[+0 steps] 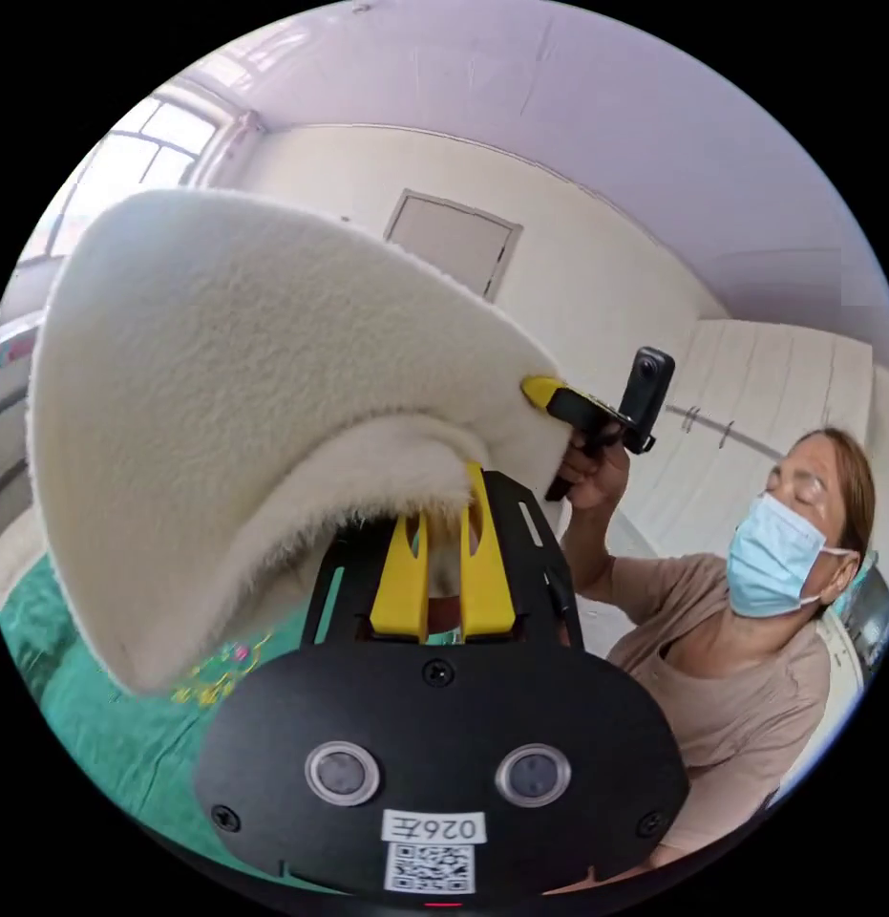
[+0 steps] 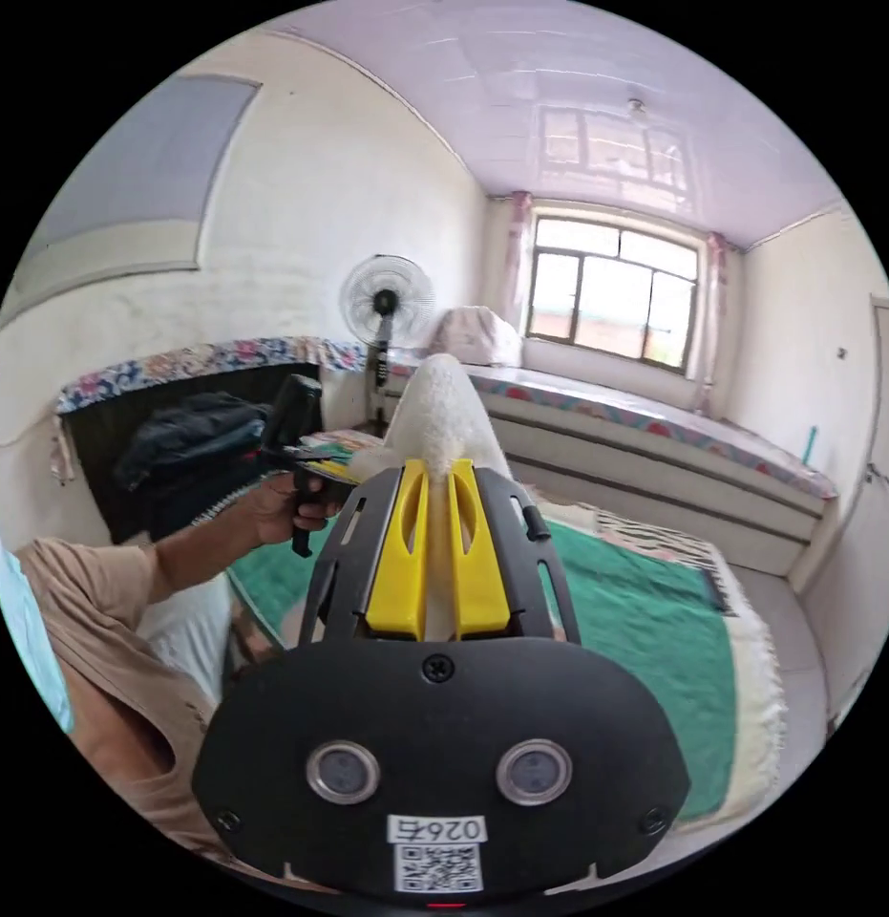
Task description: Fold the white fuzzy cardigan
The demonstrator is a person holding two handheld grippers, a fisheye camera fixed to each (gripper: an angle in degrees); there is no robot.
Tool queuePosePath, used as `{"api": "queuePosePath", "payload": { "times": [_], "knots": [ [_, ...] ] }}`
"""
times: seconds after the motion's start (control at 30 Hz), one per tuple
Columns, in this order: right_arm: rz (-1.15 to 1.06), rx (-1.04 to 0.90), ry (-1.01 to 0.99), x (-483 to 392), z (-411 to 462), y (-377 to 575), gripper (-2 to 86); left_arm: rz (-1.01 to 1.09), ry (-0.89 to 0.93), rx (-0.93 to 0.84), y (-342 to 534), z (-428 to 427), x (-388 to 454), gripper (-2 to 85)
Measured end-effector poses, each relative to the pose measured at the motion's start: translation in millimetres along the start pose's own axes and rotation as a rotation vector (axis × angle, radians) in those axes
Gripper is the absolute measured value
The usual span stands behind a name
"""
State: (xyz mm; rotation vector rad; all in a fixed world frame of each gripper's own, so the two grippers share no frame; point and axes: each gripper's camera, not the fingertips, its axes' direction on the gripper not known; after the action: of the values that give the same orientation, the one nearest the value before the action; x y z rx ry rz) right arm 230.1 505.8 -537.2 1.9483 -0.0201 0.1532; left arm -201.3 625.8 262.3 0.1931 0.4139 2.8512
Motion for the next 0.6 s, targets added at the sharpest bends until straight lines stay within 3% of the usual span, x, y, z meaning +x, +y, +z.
{"api": "queuePosePath", "payload": {
  "times": [0.17, 0.33, 0.5, 0.53, 0.57, 0.6],
  "knots": [
    [0.13, -0.098, -0.385, -127, 143, 59, -0.9, -0.108, -0.206, -0.113, 113, -141, 19, 4.4],
    [0.349, -0.292, -0.569, -184, 305, 174, -0.4, -0.278, -0.183, -0.235, 161, -152, -49, 4.7],
    [0.593, -0.495, -0.357, -120, 440, 382, 2.4, -0.584, -0.009, -0.436, 239, -51, -193, 5.5],
    [0.634, -0.528, -0.337, -109, 450, 411, 2.7, -0.654, 0.115, -0.362, 268, -41, -217, 5.6],
    [0.761, -0.549, -0.337, -81, 460, 461, 2.9, -0.781, 0.3, -0.174, 294, -46, -238, 5.5],
    [0.913, -0.512, -0.422, -50, 458, 498, 2.8, -0.822, 0.368, -0.094, 305, -49, -246, 5.4]
  ]
}}
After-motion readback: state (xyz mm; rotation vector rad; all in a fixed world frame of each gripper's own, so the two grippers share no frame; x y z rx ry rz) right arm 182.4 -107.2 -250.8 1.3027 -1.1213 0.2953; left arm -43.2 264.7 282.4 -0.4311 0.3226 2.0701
